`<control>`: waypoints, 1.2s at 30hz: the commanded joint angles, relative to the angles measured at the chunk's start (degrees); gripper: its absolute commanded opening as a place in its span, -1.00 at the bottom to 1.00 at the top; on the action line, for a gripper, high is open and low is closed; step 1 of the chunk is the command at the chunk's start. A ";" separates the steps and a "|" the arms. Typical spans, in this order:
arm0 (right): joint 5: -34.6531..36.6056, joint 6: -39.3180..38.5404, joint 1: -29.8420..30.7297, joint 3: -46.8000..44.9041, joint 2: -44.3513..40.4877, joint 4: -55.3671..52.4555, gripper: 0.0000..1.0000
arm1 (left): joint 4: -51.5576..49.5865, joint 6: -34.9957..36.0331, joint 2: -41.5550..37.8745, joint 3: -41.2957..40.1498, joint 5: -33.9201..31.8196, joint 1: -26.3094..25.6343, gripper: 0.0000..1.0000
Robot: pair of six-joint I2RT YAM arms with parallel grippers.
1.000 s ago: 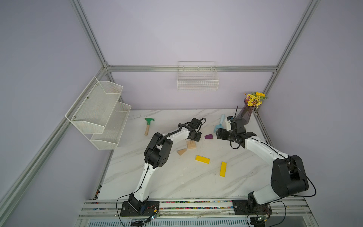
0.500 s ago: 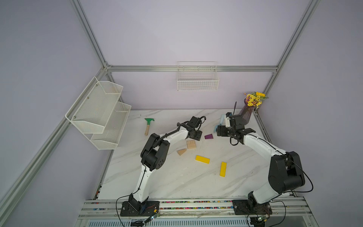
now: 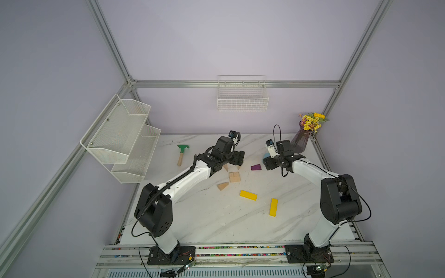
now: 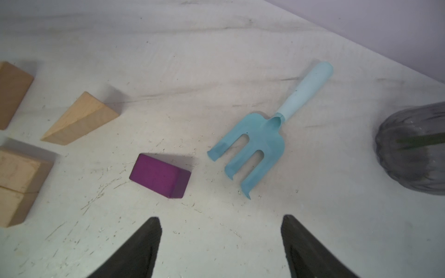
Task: Assemble a small pinwheel with building blocks
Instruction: Adjust the building block at the center of the board.
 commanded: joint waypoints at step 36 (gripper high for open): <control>-9.07 -22.98 0.81 3.10 13.51 8.34 0.54 | 11.69 -9.40 -27.86 -33.87 0.54 1.29 1.00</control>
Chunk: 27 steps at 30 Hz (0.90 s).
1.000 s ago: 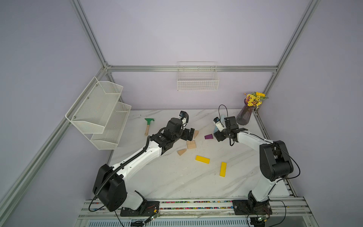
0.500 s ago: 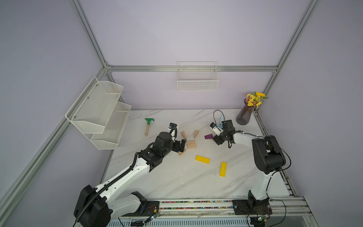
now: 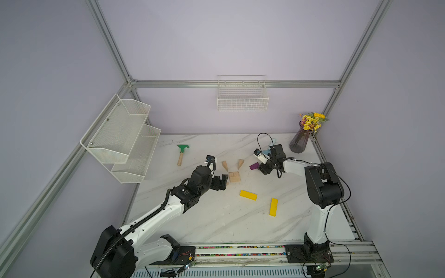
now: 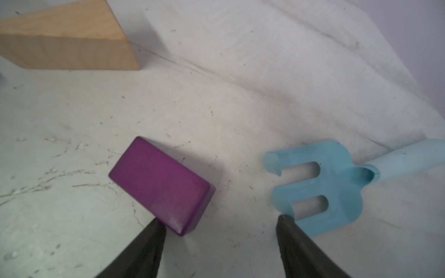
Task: Assemble a small pinwheel with building blocks
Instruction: Adjust the building block at the center of the board.
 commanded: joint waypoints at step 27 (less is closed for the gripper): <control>-5.60 -5.14 -2.90 1.28 -5.00 -4.46 0.69 | 6.21 -5.25 1.61 -1.26 7.21 0.24 1.00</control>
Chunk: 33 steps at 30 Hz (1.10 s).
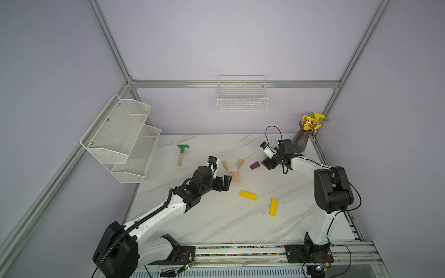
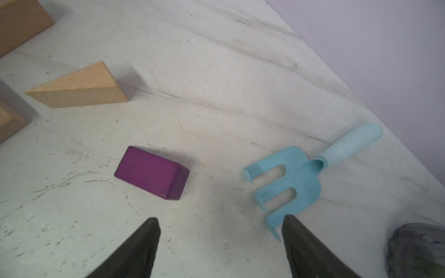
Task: Assemble a small pinwheel with building blocks
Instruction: Adjust the building block at the center of the board.
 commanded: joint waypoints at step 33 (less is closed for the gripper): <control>-8.62 -6.90 3.74 9.39 15.76 -6.18 0.34 | 3.68 -3.22 -0.07 -0.84 2.17 0.19 1.00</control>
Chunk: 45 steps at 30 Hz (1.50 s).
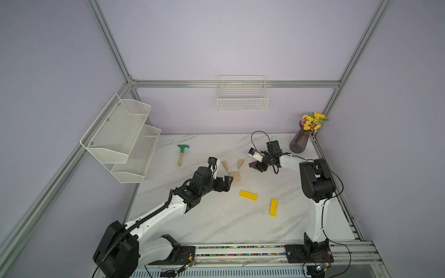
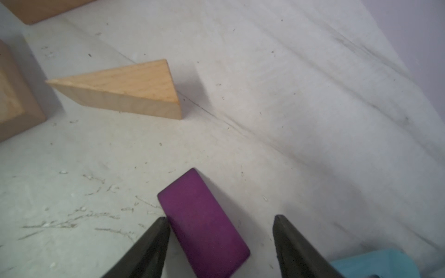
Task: Assemble a small pinwheel with building blocks
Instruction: Adjust the building block at the center of the board, then pick up the building block from the center of the board.
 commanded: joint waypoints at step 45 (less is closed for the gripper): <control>-7.95 9.58 -3.29 2.34 1.28 -7.66 -0.07 | -0.16 5.41 2.35 3.82 4.96 0.25 1.00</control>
